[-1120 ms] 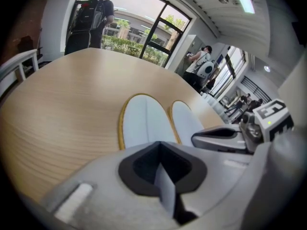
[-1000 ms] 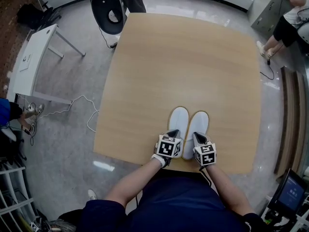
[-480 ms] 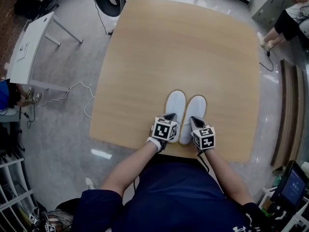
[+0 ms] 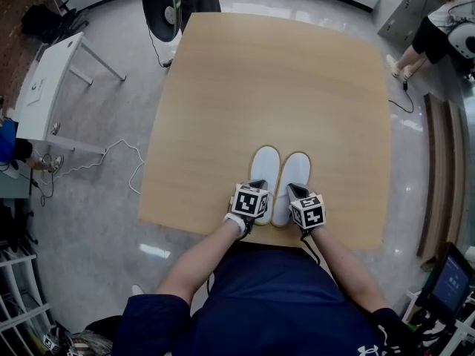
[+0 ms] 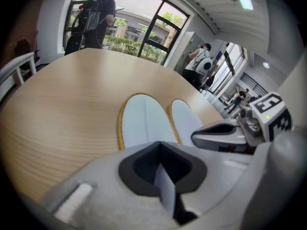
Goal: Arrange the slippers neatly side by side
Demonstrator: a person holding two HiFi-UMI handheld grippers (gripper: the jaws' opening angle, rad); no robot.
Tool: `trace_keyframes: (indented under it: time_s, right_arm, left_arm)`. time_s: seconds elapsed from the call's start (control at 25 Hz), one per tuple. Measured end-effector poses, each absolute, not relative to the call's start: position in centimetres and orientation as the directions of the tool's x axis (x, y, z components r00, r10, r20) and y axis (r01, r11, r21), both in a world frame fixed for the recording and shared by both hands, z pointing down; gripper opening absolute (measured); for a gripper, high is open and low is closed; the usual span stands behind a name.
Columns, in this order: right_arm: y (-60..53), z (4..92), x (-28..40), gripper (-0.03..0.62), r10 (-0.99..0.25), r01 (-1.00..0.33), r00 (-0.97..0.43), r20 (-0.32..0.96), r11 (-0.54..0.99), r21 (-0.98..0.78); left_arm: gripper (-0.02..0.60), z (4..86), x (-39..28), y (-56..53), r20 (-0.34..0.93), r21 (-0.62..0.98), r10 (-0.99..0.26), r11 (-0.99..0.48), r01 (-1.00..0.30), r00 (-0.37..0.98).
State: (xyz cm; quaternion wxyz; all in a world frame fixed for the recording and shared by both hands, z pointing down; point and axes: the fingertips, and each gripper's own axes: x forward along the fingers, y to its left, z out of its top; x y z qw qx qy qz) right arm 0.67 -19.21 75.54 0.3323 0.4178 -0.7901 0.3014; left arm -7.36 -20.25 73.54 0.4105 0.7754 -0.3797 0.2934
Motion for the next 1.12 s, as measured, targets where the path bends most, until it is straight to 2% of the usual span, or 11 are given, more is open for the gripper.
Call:
trace_keyframes:
  time_s: [0.52, 0.6, 0.68, 0.8, 0.96, 1.12]
  right_arm:
    - [-19.5, 76.2, 1.2, 0.011, -0.421, -0.855, -0.413, 0.808, 0.486, -0.183]
    - [-19.6, 76.0, 1.2, 0.011, -0.407, -0.857, -0.449, 0.795, 0.448, -0.255]
    - [-20.6, 74.2, 1.4, 0.011, -0.448, -0.857, -0.510, 0.734, 0.341, -0.387]
    - [-22.5, 68.9, 2.2, 0.011, -0.554, -0.823, -0.557, 0.619, 0.270, -0.499]
    - [-22.0, 64.6, 3.2, 0.011, -0.541, -0.821, -0.567, 0.620, 0.313, -0.478]
    - [-20.8, 59.2, 1.7, 0.011, -0.578, -0.793, -0.601, 0.552, 0.346, -0.501]
  left_arm:
    - [0.005, 74.5, -6.4, -20.0, 0.770, 0.429, -0.366, -0.311, -0.848, 0.523]
    - [0.003, 74.3, -6.4, -20.0, 0.770, 0.430, -0.359, -0.318, -0.845, 0.527]
    - [0.003, 72.5, -7.0, -20.5, 0.758, 0.409, -0.387, -0.344, -0.845, 0.524]
    - [0.004, 67.6, -7.1, -22.2, 0.667, 0.410, -0.474, -0.410, -0.815, 0.574]
    - [0.003, 61.7, -7.9, -23.8, 0.542, 0.485, -0.542, -0.424, -0.765, 0.643]
    - [0.003, 56.1, -8.5, -23.1, 0.441, 0.553, -0.571, -0.436, -0.710, 0.693]
